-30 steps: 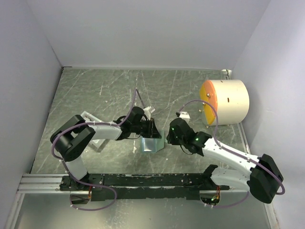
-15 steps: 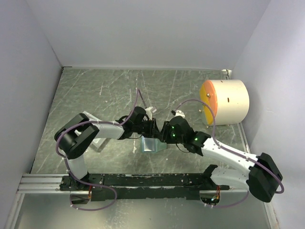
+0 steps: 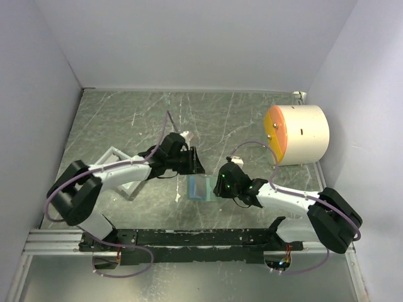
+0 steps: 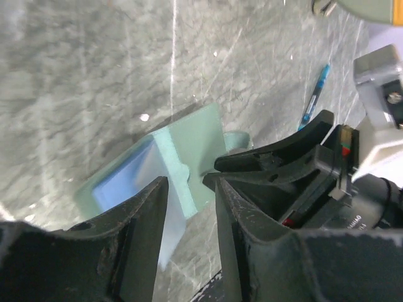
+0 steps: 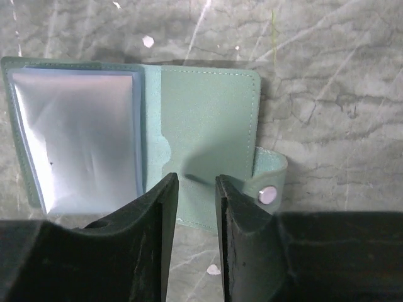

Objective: Put the credit cards into the card holder
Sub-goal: Open the card holder at the center of the board.

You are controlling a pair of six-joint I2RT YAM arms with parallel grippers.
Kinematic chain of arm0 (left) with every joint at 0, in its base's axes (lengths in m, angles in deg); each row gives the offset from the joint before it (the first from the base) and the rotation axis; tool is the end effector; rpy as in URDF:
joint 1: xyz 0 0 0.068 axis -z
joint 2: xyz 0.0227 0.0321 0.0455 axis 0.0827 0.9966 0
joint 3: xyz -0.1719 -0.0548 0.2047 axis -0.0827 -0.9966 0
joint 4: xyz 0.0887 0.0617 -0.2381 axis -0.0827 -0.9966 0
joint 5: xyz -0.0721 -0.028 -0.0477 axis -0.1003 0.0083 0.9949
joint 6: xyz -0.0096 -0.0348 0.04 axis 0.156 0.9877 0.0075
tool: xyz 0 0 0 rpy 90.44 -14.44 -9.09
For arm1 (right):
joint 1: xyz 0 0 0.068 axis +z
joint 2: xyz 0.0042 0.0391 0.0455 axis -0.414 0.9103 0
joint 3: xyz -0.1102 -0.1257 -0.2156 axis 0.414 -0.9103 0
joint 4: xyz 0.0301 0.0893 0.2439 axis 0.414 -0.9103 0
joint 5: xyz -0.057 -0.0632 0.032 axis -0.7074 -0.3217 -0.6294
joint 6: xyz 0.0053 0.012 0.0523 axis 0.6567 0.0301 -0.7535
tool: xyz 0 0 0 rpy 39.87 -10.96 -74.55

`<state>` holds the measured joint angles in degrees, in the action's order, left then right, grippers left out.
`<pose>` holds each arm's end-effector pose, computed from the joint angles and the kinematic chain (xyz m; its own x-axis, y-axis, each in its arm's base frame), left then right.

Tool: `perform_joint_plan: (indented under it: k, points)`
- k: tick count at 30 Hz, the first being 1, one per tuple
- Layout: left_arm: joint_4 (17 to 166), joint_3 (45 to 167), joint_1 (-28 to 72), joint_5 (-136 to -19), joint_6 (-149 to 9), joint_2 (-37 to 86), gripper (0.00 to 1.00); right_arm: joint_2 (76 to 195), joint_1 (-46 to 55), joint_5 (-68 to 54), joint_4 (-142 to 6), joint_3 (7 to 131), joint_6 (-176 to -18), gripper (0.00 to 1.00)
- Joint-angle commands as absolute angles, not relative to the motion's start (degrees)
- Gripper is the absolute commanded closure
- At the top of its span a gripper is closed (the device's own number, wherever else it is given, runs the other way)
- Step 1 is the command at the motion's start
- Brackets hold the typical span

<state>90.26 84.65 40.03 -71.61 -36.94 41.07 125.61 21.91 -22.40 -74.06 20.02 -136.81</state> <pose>0.2323 -0.2427 0.1920 -0.8988 -0.0638 -0.4338 0.2608 0.7176 -0.6458 0.1557 0.1559 0.1509 -0.8417 0.1631 -0.5148 -0.0580 0.9205 0.3865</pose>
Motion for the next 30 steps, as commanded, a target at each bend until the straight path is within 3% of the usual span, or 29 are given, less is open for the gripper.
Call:
perform_joint_plan:
  k: [1, 8, 30]
  points:
    - [84.1, 80.6, 39.1, -77.8, -37.0, 34.7, 0.52, 127.0, 22.1, -24.6, -72.8, 18.6, -138.4, 0.7]
    - [93.2, 70.9, 38.3, -69.8, -34.6, 33.3, 0.58, 125.0, 22.1, -25.4, -72.6, 17.2, -139.1, 0.71]
    - [91.6, 67.4, 38.2, -73.7, -33.5, 32.2, 0.51, 125.9, 22.1, -26.1, -72.9, 17.1, -138.7, 0.72]
